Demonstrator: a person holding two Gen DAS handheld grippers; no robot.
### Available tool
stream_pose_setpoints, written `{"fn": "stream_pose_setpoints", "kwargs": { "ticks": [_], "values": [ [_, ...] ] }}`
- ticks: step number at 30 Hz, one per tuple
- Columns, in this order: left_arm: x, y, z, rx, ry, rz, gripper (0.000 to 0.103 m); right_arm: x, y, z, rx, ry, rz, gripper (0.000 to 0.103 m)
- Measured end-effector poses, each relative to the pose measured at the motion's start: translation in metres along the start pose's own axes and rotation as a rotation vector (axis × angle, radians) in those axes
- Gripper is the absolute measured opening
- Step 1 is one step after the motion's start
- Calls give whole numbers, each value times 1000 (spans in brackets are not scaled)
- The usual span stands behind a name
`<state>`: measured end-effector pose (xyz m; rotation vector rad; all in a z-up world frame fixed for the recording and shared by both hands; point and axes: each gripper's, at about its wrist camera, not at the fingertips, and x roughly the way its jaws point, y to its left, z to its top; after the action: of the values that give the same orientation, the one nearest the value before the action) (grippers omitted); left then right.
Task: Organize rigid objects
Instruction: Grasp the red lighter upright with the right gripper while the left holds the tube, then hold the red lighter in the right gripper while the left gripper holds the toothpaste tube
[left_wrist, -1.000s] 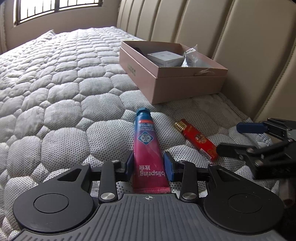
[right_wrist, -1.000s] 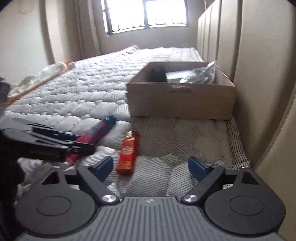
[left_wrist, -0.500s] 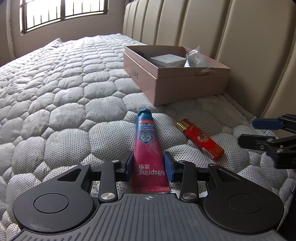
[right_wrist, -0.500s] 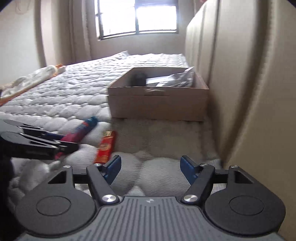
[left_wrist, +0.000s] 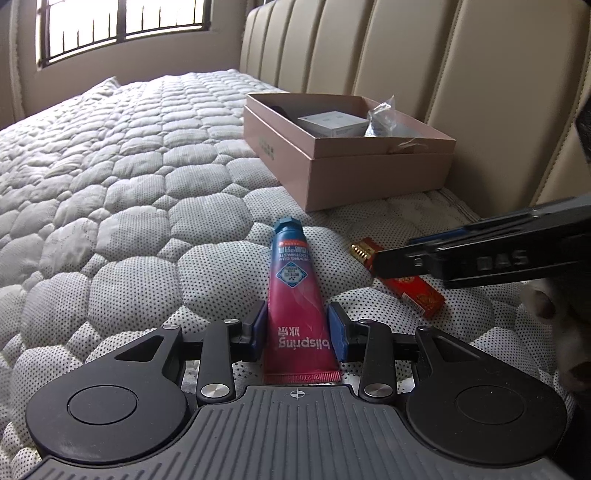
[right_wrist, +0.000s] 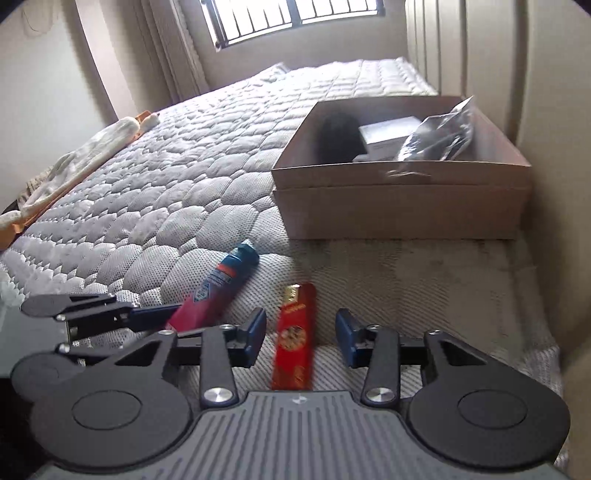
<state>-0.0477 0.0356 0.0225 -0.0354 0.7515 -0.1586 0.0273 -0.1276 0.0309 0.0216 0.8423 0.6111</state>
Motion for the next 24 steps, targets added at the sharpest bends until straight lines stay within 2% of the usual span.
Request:
{"fn": "stream_pose_setpoints", "kwargs": {
  "ticks": [3,5,6,7,12,17,20,24],
  "values": [
    [0,1,0,-4,2,-3,39,9,9,1,-40,28,-34,40],
    [0,3,1,-16,3,-10,39,11,15,-2,-80,38,-55,34],
    [0,3,1,-20,2,-13,39,10,18,-5,-106,37,-70,25],
    [0,4,2,-22,1,-16,39,7,21,-8,-129,34,-85,23],
    [2,7,12,-64,-3,-27,39,-24,15,-18,-124,-8,-120,23],
    [19,-6,24,0,26,29,39,-57,10,-36,-112,-49,-133,22],
    [19,-13,22,45,21,59,37,-68,13,-49,-142,-73,-166,22],
    [17,-13,15,65,-11,58,36,-73,15,-63,-156,-81,-188,22]
  ]
}}
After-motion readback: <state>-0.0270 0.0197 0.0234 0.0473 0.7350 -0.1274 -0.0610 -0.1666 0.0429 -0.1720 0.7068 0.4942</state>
